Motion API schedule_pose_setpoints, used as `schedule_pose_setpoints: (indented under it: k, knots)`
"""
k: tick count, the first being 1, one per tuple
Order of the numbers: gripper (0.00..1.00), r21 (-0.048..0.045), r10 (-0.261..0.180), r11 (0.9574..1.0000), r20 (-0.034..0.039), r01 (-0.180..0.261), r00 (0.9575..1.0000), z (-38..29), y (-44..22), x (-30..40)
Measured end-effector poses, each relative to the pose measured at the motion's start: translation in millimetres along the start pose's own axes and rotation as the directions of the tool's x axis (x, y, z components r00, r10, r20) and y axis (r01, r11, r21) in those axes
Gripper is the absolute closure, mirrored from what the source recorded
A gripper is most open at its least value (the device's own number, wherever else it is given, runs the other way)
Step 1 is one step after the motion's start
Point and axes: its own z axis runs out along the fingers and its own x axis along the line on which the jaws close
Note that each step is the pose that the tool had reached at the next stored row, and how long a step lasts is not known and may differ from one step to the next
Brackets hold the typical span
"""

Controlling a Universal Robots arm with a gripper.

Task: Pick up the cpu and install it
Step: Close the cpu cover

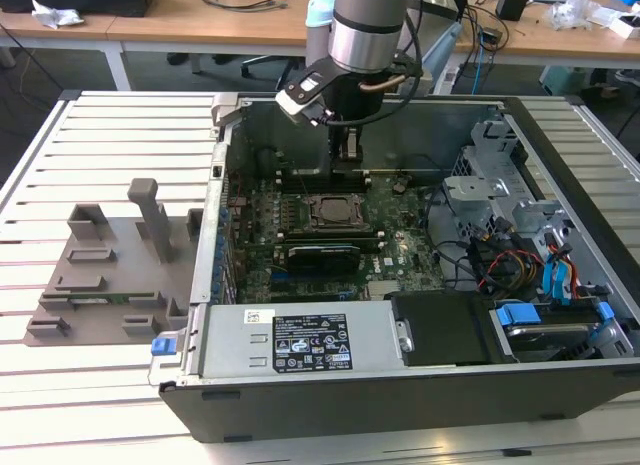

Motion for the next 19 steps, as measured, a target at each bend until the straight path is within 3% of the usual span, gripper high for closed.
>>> schedule_pose_setpoints:
  k: [10, 19]
  knots:
    - [0.89, 0.0, 0.0, 1.0, 0.0001, 0.0, 1.0, -27.9, -2.0, -1.2]
    - [0.89, 0.0, 0.0, 1.0, 0.0, 0.0, 1.0, -29.6, -2.1, -1.3]
